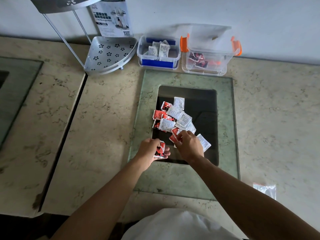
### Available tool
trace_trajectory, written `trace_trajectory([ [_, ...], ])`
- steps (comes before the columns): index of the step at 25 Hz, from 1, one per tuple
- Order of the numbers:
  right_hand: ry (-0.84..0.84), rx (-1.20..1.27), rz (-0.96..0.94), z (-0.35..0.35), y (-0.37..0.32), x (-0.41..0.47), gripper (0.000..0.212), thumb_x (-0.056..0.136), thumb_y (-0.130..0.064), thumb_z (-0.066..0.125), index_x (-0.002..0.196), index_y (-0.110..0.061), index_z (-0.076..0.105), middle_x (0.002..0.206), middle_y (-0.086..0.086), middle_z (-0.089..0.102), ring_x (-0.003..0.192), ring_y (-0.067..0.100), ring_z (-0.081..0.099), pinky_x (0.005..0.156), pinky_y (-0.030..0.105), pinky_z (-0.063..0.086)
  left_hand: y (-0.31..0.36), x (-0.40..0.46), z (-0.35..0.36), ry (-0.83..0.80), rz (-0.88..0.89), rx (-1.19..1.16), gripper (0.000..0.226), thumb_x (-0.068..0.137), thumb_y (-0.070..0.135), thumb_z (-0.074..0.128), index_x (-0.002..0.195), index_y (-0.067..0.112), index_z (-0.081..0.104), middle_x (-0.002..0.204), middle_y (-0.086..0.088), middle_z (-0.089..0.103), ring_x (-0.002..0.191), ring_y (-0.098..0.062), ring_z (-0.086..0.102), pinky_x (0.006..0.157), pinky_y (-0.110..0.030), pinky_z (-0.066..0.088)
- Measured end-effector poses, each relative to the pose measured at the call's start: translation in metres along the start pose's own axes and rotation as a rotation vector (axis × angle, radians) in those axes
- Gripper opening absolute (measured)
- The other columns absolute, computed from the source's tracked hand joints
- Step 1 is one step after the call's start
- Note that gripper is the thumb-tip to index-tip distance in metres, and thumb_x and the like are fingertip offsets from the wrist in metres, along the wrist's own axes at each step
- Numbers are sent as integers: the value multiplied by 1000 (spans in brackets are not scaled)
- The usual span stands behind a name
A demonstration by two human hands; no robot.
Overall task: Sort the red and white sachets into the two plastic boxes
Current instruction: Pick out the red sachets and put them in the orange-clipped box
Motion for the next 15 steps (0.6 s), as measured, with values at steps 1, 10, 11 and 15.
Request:
trace_trajectory([
  [1,20,10,1,-2,1,1,38,91,-55,60,94,-18,65,94,-1,62,79,23,63,64,41,57,-1,1,2,2,-19,-18,17,84,-5,40,95,-6,53,77,-33,66,60,-40,67,58,-41,55],
  [10,27,130,-164,-12,-8,-1,20,94,-32,63,89,-12,68,91,2,64,75,21,62,64,36,51,-15,6,21,-66,-126,-84,22,97,19,52,105,0,58,78,-25,67,65,-38,69,63,-44,59],
  [11,-11,176,-248,-11,-17,-7,17,93,-30,65,90,-14,68,91,0,64,74,17,61,64,33,51,-17,9,22,-81,-143,-125,30,99,30,52,106,2,60,83,-23,70,70,-38,71,64,-46,59],
  [15,-221,181,-530,9,-49,-36,10,91,-25,68,96,-16,70,92,-5,62,74,11,60,66,27,52,-17,11,16,-67,-167,-216,30,93,38,60,102,10,67,86,-13,70,81,-27,67,75,-45,56],
])
Point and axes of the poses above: each hand's wrist, its own x-axis towards the middle knuckle, its own z-axis out of the palm, y = z × x, the point moved 9 cm from there along x, towards the middle knuckle
